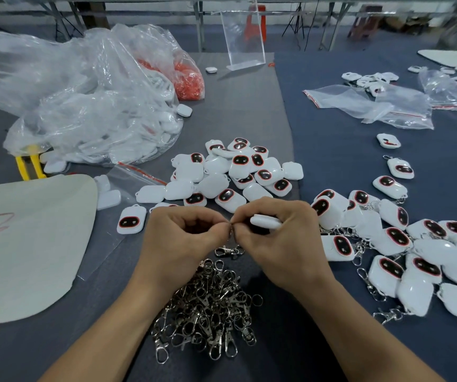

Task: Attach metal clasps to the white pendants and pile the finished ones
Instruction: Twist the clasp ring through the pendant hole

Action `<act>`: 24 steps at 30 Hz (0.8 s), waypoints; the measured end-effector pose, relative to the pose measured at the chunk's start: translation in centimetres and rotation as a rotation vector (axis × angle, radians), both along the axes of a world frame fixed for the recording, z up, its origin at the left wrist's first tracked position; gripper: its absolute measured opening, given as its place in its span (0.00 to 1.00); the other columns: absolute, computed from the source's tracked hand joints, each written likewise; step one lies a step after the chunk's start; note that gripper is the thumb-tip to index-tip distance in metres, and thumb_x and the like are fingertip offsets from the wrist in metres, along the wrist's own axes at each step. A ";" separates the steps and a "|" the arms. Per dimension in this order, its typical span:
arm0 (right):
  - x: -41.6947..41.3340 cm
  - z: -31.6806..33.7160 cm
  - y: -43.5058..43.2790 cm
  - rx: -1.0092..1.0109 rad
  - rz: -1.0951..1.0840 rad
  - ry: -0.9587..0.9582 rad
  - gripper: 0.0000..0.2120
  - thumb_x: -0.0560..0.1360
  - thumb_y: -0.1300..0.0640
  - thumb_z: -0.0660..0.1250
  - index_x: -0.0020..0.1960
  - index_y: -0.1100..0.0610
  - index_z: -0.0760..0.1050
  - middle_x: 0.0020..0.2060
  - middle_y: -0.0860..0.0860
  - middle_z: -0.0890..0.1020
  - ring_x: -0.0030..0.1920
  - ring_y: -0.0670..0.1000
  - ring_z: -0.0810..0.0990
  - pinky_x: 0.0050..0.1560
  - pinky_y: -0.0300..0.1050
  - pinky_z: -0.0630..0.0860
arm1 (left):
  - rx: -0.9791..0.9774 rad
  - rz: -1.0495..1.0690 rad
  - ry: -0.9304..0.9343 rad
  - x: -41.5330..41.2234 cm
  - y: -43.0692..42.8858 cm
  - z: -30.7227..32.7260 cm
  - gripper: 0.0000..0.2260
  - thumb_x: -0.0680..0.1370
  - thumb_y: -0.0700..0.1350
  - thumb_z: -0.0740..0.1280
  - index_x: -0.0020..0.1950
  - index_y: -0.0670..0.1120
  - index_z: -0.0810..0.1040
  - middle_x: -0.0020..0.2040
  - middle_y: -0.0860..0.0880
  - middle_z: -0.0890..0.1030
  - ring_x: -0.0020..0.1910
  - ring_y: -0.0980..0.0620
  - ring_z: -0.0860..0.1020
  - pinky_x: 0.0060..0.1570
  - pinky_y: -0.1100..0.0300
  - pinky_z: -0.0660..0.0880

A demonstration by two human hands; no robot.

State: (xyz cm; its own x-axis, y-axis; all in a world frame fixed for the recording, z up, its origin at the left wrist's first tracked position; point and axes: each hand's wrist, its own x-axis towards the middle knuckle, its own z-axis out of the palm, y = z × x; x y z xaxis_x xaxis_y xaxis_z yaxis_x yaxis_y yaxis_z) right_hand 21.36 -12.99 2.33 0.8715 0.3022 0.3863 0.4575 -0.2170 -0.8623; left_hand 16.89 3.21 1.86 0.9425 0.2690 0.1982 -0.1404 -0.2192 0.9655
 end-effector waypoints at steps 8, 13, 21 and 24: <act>0.6 -0.4 0.0 0.152 0.026 0.149 0.07 0.69 0.65 0.74 0.37 0.54 0.85 0.31 0.50 0.84 0.33 0.52 0.81 0.34 0.46 0.77 | 0.004 -0.042 -0.007 0.1 0.2 0.2 0.07 0.67 0.40 0.75 0.38 0.53 0.88 0.34 0.50 0.86 0.32 0.57 0.81 0.36 0.66 0.76; 0.7 -0.4 0.2 0.209 0.106 0.248 0.09 0.69 0.69 0.73 0.36 0.57 0.84 0.30 0.54 0.83 0.32 0.47 0.77 0.33 0.44 0.74 | 0.020 -0.052 -0.033 0.0 0.1 0.3 0.05 0.66 0.43 0.75 0.37 0.53 0.87 0.32 0.51 0.85 0.31 0.59 0.78 0.33 0.68 0.74; 0.8 -0.5 0.1 0.247 0.156 0.262 0.08 0.69 0.70 0.72 0.37 0.59 0.84 0.31 0.58 0.82 0.32 0.50 0.76 0.34 0.47 0.74 | 0.036 -0.092 -0.033 -0.2 0.0 0.3 0.03 0.67 0.43 0.73 0.36 0.49 0.86 0.29 0.48 0.81 0.30 0.57 0.74 0.31 0.64 0.71; 0.7 -0.5 0.3 0.262 0.190 0.267 0.08 0.69 0.71 0.73 0.37 0.60 0.84 0.31 0.59 0.82 0.33 0.50 0.76 0.35 0.47 0.73 | 0.070 -0.094 -0.033 -0.1 0.0 0.4 0.03 0.66 0.43 0.70 0.34 0.46 0.84 0.27 0.44 0.75 0.29 0.55 0.69 0.30 0.62 0.65</act>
State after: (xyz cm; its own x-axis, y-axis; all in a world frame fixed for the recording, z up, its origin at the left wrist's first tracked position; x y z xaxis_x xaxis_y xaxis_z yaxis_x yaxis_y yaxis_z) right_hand 22.08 -12.72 1.81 0.8896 0.3890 0.2395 0.2209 0.0926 -0.9709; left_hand 16.77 3.18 2.30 0.9555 0.1643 0.2448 -0.1950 -0.2708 0.9427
